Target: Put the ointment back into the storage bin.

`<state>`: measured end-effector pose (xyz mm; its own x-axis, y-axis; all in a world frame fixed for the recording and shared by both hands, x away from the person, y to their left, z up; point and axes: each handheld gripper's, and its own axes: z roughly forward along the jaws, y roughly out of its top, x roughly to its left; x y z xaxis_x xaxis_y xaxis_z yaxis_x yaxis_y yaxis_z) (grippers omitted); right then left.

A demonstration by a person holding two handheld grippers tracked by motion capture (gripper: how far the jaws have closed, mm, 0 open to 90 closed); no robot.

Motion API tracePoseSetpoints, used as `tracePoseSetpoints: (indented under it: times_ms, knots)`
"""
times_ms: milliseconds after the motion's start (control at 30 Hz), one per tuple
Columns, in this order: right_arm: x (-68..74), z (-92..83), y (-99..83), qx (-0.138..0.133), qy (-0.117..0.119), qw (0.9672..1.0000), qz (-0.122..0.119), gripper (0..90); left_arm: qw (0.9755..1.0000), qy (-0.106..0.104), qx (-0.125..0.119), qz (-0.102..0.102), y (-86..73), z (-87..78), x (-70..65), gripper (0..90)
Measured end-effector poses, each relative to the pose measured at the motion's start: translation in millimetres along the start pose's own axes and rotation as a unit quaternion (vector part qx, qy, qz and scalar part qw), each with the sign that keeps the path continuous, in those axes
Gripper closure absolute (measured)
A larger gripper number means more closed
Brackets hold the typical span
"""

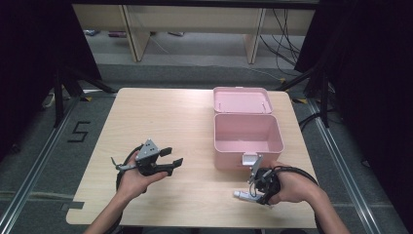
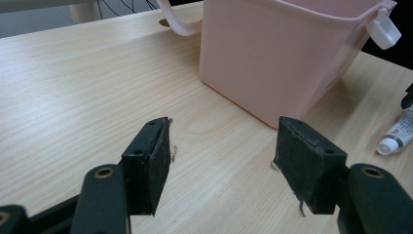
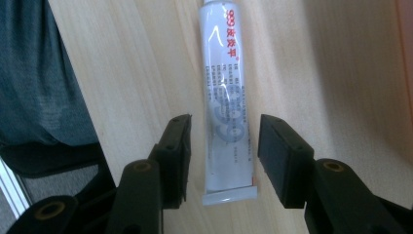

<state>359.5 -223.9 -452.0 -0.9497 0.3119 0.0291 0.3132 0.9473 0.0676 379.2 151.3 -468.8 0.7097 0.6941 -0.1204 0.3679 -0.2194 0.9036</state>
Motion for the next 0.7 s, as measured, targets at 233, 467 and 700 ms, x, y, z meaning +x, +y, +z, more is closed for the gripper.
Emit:
tracePoseSetpoints:
  times_ms: [233, 467, 700]
  knots:
    - [-3.4, 8.2, 4.9, 0.034, -0.006, 0.999, -0.029, 58.2, 1.0, 0.001, 0.001, 0.001, -0.2, 0.6, -1.8, 36.8]
    - [-4.3, 14.2, 10.3, 0.046, -0.002, 0.9976, -0.051, 59.6, 1.0, -0.004, 0.001, 0.004, -0.8, 1.4, -0.9, 36.8]
    - [-3.8, 19.1, 12.6, 0.058, -0.005, 0.997, -0.05, 61.4, 1.0, 0.001, 0.005, 0.004, -0.6, 0.1, -1.6, 36.8]
